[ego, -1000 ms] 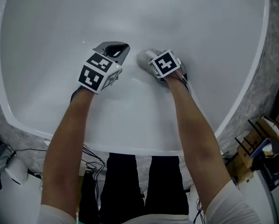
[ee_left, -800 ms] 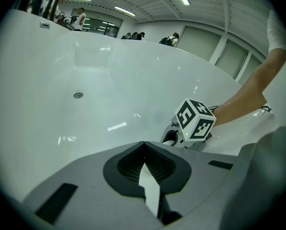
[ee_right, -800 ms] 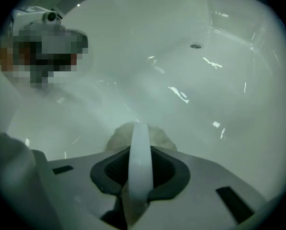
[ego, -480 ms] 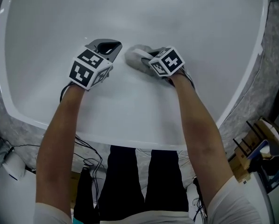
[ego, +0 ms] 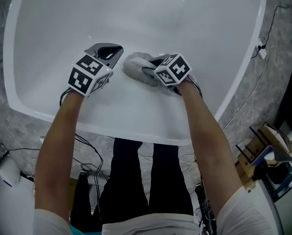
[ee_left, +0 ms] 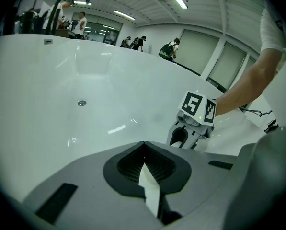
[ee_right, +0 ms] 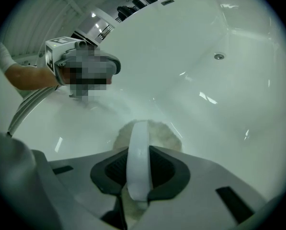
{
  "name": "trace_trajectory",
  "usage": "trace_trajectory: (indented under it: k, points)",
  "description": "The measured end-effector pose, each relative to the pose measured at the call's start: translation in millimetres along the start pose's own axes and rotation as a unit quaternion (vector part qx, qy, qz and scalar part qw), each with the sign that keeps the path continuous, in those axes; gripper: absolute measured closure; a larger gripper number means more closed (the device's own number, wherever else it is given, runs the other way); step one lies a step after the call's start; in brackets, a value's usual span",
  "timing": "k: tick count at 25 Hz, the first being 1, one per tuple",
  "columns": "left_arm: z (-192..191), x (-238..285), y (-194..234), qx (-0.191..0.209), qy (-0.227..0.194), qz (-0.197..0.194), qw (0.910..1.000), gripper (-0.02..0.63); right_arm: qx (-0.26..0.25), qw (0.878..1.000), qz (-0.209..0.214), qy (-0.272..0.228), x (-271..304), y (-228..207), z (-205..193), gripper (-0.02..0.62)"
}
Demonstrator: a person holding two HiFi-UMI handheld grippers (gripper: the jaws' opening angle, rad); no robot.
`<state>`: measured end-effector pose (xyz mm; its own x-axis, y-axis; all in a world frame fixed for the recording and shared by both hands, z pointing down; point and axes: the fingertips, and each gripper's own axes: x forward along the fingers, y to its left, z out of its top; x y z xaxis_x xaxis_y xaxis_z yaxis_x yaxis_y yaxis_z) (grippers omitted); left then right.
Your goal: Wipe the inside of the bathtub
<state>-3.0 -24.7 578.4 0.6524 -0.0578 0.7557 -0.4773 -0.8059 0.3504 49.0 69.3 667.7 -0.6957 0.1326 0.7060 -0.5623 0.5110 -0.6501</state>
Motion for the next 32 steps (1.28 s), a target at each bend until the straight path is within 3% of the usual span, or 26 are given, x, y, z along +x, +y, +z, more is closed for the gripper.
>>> trace_trajectory:
  k: [9, 23, 32]
  points:
    - [16, -40, -25, -0.003, -0.017, 0.004, 0.9998, 0.6, -0.04, 0.999, 0.016, -0.009, -38, 62, 5, 0.502]
    - [12, -122, -58, 0.019, -0.005, 0.013, 0.9997, 0.6, -0.086, 0.994, 0.047, -0.046, -95, 183, 21, 0.502]
    - [10, -144, -43, 0.021, -0.014, 0.02, 0.9995, 0.6, -0.093, 0.993, 0.058, -0.052, -111, 207, 25, 0.502]
